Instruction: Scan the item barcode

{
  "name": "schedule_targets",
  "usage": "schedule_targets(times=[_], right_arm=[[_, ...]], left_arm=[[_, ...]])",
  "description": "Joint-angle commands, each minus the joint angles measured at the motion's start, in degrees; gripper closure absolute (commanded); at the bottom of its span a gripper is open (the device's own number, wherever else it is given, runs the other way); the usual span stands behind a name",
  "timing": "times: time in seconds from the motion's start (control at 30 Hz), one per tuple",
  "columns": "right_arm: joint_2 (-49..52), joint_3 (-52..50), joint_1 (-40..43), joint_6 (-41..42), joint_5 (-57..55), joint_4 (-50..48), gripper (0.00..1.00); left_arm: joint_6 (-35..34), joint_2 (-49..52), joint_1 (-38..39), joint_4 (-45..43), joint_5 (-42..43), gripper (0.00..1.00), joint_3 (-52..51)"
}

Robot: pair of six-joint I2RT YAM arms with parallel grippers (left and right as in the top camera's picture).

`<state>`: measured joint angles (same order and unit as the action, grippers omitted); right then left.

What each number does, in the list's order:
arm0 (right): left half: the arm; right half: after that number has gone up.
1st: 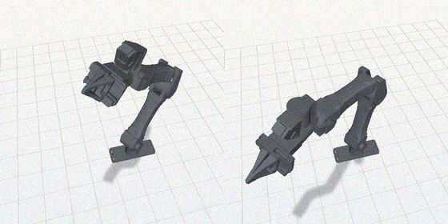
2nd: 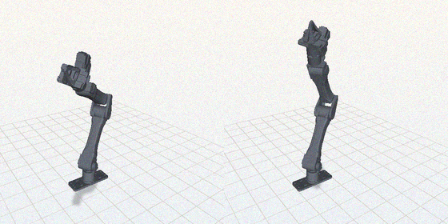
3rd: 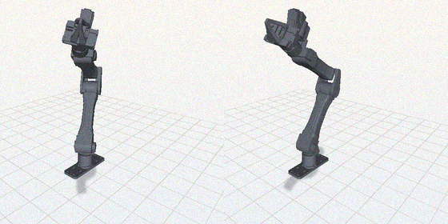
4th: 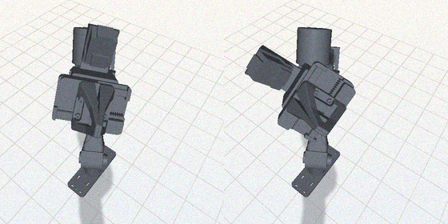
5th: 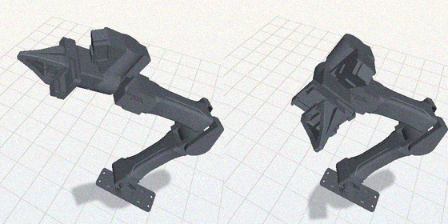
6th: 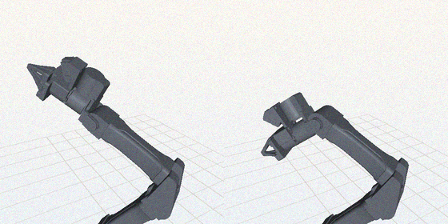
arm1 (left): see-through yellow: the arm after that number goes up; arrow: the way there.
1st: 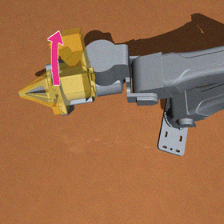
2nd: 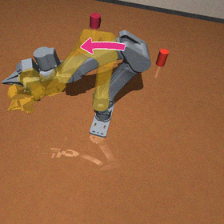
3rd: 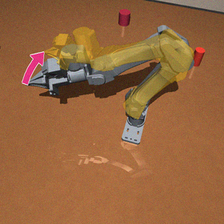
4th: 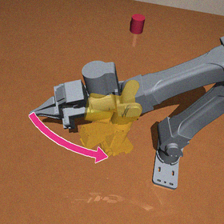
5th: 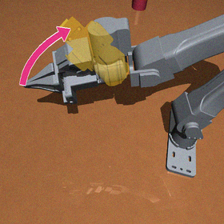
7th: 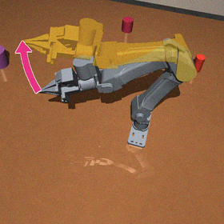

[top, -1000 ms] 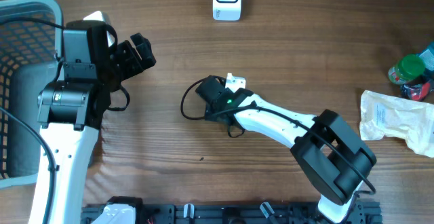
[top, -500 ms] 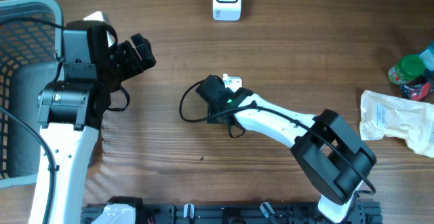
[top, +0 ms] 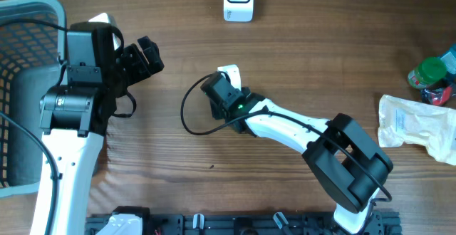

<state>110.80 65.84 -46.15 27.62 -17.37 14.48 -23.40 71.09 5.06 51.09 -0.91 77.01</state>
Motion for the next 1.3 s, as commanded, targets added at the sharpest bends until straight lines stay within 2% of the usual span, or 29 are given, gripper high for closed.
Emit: schedule_targets(times=[0.0, 0.27, 0.4, 0.5, 0.7, 0.83, 0.97, 1.07, 1.1, 1.17, 1.27], right_arm=[[1.2, -0.1, 0.4, -7.4, -5.2, -2.6, 0.29], [1.1, -0.1, 4.2, -9.3, -4.8, -3.9, 0.29], [-0.2, -0.1, 7.3, -12.7, 1.9, -5.6, 0.3], [-3.5, -0.1, 12.1, -15.8, 13.5, -7.0, 0.33], [-11.5, -0.1, 22.5, -24.8, 41.4, -9.3, 0.32], [-17.6, -0.1, 30.3, -30.7, 67.3, -8.9, 0.33], [-21.2, -0.1, 34.8, -30.7, 91.4, -10.1, 0.33], [-21.6, -0.1, 36.2, -30.6, 107.4, -16.1, 0.35], [-21.6, -0.1, 36.5, -28.7, 110.3, -19.2, 0.34], [-21.7, -0.1, 36.5, -27.6, 110.4, -23.4, 0.39], [-21.8, -0.1, 36.5, -27.6, 110.4, -30.6, 0.4]], left_arm=[[0.7, 0.2, -0.4, 0.1, 0.5, 0.0, 0.1], [0.7, 0.2, -0.4, 0.0, 0.5, 0.0, 0.1], [0.7, 0.2, -0.4, 0.1, 0.5, 0.0, 0.1], [0.7, 0.2, -0.4, 0.1, 0.5, 0.0, 0.1], [0.7, 0.2, -0.4, 0.1, 0.4, 0.0, 0.1], [0.7, 0.2, -0.4, 0.1, 0.4, 0.0, 0.1], [0.7, 0.2, -0.4, 0.1, 0.4, 0.0, 0.1], [0.7, 0.2, -0.4, 0.1, 0.5, 0.0, 0.1], [0.7, 0.2, -0.4, 0.1, 0.4, 0.0, 0.1], [0.7, 0.2, -0.4, 0.1, 0.4, 0.0, 0.1], [0.7, 0.2, -0.4, 0.0, 0.5, 0.0, 0.1]])
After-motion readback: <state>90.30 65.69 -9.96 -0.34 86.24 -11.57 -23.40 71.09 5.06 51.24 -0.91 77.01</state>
